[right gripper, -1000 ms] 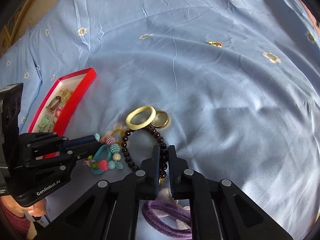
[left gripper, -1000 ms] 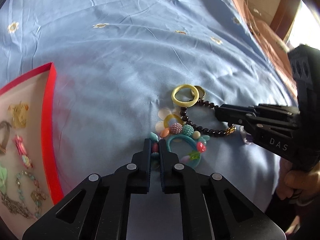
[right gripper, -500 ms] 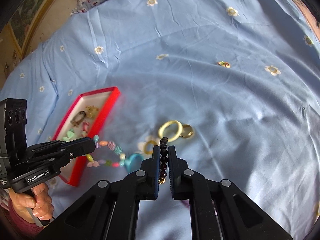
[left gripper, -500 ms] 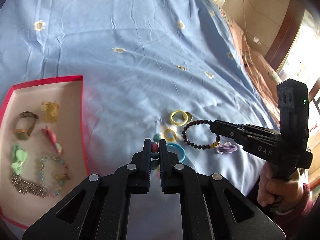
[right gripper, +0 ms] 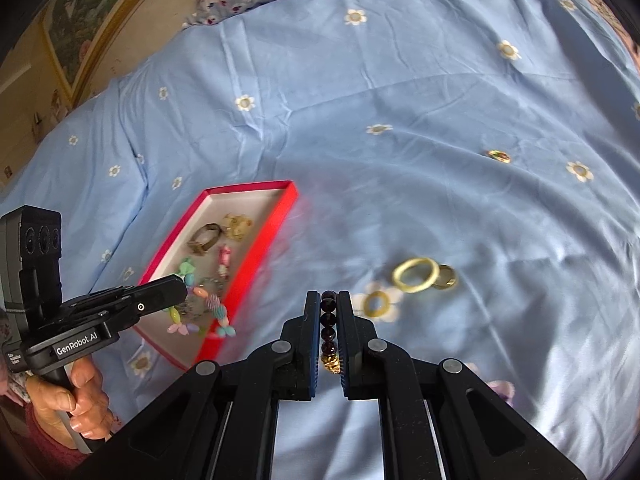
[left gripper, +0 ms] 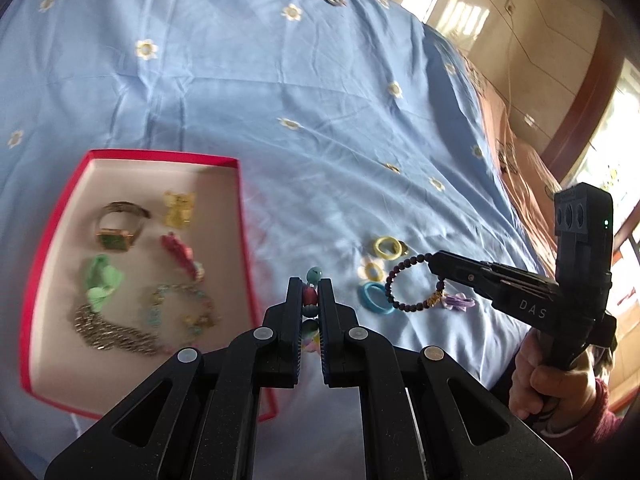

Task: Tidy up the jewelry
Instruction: 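Carry both bracelets into the red box and open both tools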

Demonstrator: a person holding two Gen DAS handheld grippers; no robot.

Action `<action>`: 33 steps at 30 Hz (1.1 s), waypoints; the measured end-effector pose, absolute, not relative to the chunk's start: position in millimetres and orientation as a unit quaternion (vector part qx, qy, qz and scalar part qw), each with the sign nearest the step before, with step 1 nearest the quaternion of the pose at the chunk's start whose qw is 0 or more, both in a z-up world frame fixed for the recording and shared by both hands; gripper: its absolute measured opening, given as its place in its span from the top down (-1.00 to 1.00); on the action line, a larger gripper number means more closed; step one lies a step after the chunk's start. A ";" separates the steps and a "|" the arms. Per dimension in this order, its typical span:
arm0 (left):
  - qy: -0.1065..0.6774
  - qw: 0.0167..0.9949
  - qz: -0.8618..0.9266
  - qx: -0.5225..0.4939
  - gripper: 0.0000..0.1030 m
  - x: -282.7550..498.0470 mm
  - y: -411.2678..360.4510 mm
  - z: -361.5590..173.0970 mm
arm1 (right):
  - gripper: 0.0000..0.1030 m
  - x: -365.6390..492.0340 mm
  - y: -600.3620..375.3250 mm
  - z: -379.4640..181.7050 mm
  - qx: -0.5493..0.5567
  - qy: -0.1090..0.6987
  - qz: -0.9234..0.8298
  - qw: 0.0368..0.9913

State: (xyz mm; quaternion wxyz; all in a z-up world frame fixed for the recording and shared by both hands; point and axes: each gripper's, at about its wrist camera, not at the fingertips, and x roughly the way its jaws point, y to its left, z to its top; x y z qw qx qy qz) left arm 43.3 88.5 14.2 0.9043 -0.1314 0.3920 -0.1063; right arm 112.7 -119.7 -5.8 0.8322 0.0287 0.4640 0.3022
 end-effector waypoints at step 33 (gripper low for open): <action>0.387 0.898 -0.020 -0.207 0.89 -1.9 198.5 -9.1 | 0.86 62.9 49.7 -14.0 -0.013 0.470 0.463 0.751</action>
